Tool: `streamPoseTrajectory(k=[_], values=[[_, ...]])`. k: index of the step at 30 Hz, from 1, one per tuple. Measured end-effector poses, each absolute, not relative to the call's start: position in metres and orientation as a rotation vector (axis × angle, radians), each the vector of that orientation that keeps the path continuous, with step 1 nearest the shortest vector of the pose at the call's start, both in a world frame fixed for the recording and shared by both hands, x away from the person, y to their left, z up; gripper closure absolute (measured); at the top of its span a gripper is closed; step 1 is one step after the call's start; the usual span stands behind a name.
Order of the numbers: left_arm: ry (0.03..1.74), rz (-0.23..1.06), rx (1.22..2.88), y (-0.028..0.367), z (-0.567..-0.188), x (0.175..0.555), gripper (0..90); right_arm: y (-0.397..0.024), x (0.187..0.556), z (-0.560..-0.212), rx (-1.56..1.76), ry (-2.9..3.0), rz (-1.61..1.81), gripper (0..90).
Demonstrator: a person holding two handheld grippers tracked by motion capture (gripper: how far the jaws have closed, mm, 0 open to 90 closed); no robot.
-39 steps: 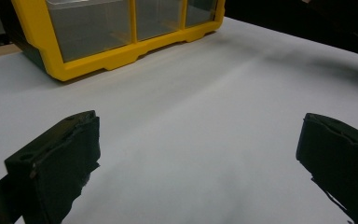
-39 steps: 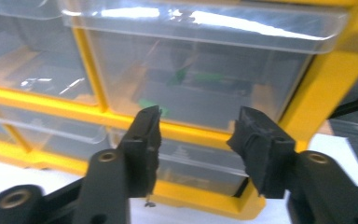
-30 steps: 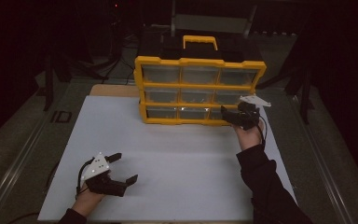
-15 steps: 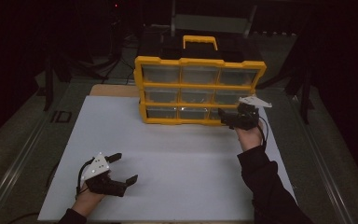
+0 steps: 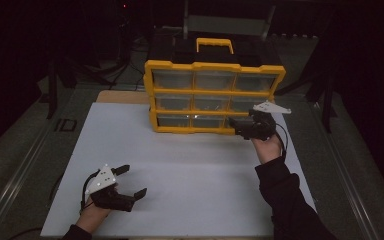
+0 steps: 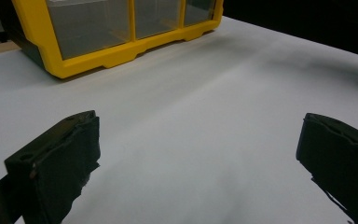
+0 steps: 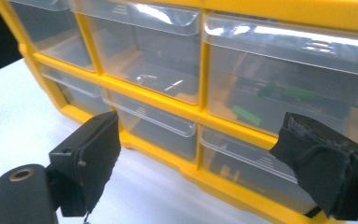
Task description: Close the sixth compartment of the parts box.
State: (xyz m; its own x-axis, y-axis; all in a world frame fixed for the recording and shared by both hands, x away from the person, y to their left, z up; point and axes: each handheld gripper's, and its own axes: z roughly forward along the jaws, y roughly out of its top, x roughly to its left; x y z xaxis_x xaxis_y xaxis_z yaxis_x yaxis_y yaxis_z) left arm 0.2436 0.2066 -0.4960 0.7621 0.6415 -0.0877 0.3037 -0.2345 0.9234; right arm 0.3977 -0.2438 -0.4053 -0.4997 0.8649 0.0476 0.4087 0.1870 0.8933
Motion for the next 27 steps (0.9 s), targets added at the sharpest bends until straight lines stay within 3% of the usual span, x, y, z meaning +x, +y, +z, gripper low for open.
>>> streamPoseTrajectory(k=[27], values=[[0.727, 0.367, 1.829, 0.206, -0.496, 0.243, 0.0, -0.229, 0.331, -0.394, 0.922, 2.155, 1.381, 11.7]])
